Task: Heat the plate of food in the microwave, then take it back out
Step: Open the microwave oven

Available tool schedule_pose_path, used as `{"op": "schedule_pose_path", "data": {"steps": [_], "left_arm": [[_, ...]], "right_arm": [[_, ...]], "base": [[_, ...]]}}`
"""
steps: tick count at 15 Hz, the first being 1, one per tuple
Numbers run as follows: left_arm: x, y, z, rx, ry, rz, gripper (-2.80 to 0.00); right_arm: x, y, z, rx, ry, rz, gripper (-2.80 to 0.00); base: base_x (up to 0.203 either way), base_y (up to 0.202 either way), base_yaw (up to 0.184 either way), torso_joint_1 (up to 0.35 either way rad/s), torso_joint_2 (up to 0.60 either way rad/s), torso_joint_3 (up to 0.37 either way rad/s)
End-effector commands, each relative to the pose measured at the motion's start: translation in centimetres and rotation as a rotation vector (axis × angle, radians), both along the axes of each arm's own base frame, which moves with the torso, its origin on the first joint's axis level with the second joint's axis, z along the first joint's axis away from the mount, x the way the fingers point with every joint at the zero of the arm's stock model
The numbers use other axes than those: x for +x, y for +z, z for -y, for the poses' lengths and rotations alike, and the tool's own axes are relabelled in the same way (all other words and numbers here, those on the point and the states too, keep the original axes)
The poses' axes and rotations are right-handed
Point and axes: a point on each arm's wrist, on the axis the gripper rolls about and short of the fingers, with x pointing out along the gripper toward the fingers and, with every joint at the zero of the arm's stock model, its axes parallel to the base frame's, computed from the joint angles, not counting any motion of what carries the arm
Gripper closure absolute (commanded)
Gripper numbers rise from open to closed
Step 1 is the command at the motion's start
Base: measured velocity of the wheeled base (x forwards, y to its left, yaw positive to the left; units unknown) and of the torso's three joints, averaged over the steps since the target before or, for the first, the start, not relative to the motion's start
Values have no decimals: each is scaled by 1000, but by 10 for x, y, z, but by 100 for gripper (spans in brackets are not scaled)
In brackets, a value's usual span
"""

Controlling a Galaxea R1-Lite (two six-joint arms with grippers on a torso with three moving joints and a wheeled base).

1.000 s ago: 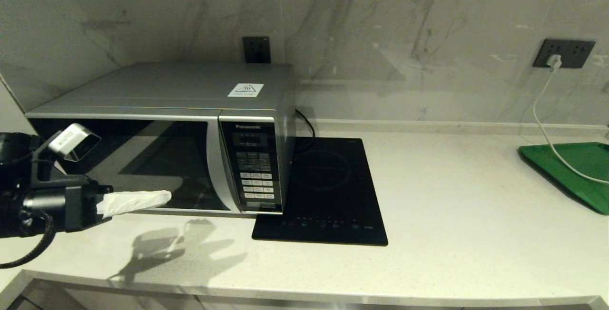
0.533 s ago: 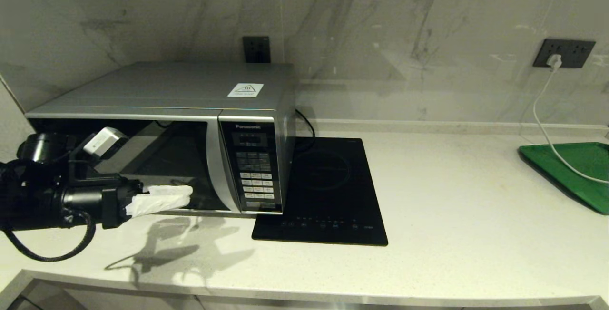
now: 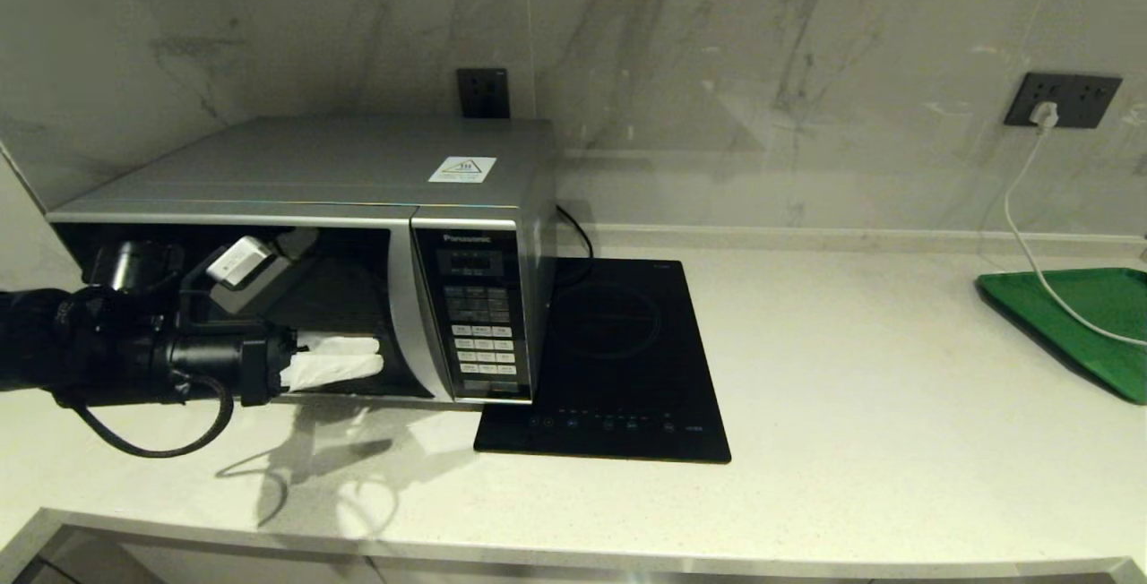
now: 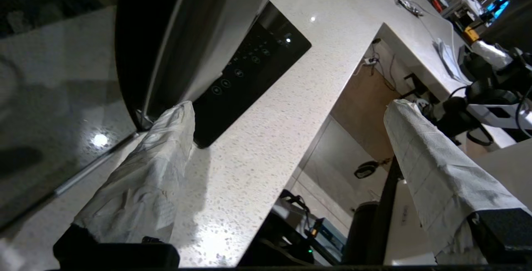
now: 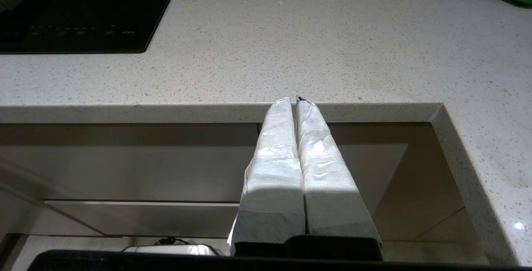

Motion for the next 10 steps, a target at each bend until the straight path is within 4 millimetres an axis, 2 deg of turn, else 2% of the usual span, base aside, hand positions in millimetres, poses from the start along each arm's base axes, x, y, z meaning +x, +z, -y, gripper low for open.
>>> {"op": "schedule_pose_path", "data": {"steps": [1, 5, 10], "left_arm": [[5, -3, 1, -9, -13, 10, -280], [15, -8, 15, 0, -58, 43, -280], [22, -13, 19, 5, -74, 89, -280]], "right_arm": [[0, 0, 0, 1, 1, -2, 0], [0, 0, 0, 1, 1, -1, 0], [0, 0, 0, 1, 0, -2, 0]], "base": [[0, 0, 0, 0, 0, 0], [0, 0, 0, 0, 0, 0], [0, 0, 0, 0, 0, 0]]}}
